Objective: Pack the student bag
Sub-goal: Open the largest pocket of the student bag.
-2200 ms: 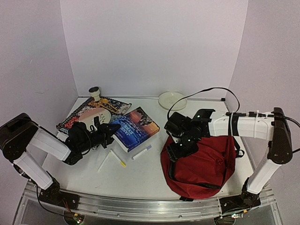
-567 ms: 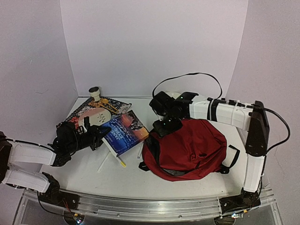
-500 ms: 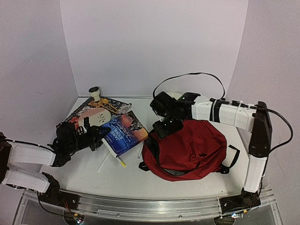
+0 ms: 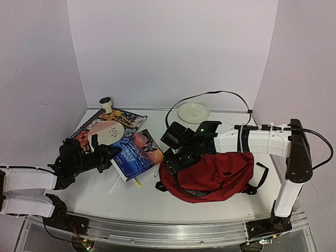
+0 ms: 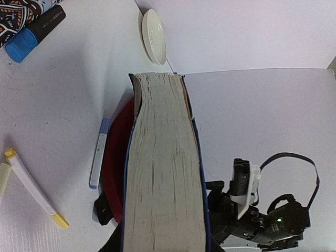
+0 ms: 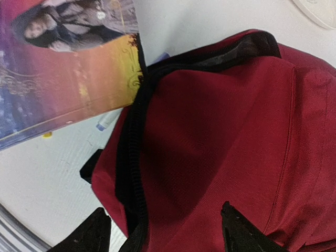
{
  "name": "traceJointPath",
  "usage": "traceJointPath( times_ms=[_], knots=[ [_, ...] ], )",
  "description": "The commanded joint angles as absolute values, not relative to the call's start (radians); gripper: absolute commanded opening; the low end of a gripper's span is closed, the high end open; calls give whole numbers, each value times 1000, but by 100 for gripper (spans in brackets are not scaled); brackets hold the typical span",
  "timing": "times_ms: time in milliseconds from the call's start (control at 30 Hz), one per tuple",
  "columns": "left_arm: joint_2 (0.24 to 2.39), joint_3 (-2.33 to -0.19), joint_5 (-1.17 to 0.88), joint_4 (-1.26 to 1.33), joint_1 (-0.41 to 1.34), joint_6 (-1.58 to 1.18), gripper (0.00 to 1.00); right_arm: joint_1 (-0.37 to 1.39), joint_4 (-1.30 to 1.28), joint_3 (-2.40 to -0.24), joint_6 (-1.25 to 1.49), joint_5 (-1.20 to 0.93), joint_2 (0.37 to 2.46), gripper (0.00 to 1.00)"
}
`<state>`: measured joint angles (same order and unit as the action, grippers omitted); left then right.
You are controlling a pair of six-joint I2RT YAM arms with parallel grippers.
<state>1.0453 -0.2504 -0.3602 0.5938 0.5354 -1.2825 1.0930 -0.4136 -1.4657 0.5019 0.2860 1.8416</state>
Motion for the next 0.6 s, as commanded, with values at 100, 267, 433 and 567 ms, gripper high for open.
traceJointPath(
  times_ms=[100, 267, 433, 567],
  knots=[
    [970, -297, -449, 743, 534, -1328, 0, 1096, -478, -1449, 541, 438, 1860, 47],
    [943, -294, -473, 740, 537, -1371, 0, 1096, -517, -1458, 533, 504, 1835, 16],
    [948, -315, -474, 735, 603, -1423, 0, 1096, -532, -1471, 518, 546, 1759, 0],
    [975, -328, -424, 731, 710, -1435, 0, 1094, -539, -1500, 487, 584, 1703, 0]
  ],
)
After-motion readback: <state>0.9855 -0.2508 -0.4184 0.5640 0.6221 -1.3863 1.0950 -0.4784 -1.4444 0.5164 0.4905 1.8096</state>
